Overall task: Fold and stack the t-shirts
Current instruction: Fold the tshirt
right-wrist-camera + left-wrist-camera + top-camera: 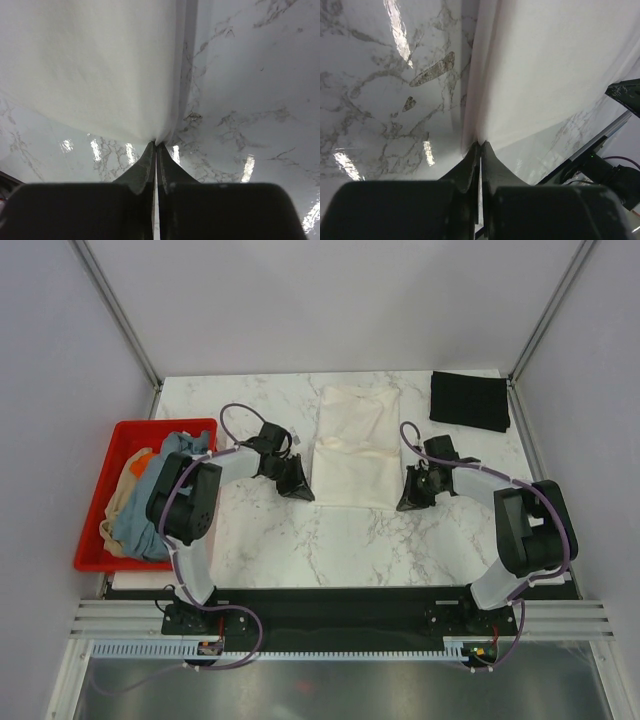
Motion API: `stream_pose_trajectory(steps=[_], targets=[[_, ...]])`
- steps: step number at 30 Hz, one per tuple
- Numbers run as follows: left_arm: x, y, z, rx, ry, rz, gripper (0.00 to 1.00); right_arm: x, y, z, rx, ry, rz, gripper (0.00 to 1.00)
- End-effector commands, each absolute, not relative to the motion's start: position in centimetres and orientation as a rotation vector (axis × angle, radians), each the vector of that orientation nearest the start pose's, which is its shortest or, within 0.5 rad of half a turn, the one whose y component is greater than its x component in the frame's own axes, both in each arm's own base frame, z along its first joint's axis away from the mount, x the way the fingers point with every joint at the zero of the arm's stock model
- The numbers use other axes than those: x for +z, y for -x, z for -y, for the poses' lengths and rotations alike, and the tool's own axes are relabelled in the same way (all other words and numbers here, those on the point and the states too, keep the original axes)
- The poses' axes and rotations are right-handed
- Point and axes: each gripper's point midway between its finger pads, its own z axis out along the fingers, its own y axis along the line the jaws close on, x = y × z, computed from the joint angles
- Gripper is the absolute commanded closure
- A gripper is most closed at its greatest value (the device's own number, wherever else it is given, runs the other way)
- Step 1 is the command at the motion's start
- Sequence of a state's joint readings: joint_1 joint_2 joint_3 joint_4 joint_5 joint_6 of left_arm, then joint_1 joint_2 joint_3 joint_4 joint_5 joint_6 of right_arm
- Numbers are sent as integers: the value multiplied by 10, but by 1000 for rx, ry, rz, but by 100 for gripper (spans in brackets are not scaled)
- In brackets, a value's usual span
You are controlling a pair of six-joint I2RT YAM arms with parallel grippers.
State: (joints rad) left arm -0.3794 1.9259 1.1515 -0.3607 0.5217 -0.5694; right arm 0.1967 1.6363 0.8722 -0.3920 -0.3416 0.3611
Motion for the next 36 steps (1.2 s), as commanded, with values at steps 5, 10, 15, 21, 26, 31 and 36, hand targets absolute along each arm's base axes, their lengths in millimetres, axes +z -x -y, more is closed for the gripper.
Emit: stream_pose_trajectory(steps=[5, 10, 15, 21, 26, 31, 36], targets=[[22, -292, 233, -872, 112, -2841, 98, 18, -274, -124, 533, -181, -2760, 100], [26, -259, 232, -867, 137, -2863, 98, 9, -234, -116, 498, -278, -2796, 100], [31, -243, 227, -865, 154, -2864, 62, 23, -219, -114, 510, -316, -2747, 68], [70, -284, 229, -861, 108, -2722, 53, 66, -248, -112, 472, -264, -2659, 60], [80, -340, 250, -874, 27, -2658, 64, 80, -314, -120, 412, -113, -2608, 75], [71, -365, 264, -896, -7, -2663, 67, 79, -360, -131, 422, -77, -2572, 76], [66, -398, 269, -864, -10, -2634, 67, 60, -396, -132, 363, -44, -2591, 77]])
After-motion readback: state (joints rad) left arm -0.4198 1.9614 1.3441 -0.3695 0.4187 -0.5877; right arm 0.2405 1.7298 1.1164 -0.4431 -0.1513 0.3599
